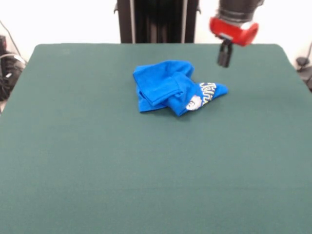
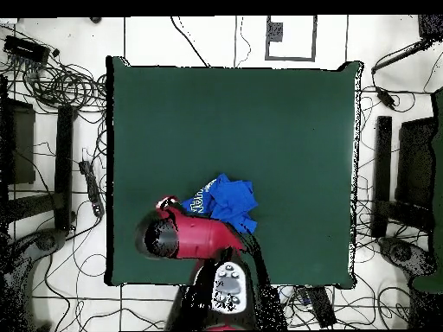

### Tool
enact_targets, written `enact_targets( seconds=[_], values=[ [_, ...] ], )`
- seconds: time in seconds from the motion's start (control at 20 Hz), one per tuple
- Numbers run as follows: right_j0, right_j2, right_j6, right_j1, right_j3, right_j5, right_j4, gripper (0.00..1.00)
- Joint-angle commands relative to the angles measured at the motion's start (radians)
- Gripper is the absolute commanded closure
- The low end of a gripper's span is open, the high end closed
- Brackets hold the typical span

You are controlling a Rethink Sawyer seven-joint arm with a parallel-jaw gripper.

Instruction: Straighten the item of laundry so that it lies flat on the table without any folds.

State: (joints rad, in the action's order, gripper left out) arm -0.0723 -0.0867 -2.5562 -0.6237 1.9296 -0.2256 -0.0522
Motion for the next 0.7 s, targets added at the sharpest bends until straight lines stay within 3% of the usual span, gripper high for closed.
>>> enact_targets(
  seconds=[0.05, 0.7],
  values=[
    [0.036, 0.078, 0.057, 0.141, -0.063, 0.033, 0.097, 1.00],
    [0.058, 0.093, 0.007, 0.162, -0.098, 0.025, 0.183, 1.00]
  ],
)
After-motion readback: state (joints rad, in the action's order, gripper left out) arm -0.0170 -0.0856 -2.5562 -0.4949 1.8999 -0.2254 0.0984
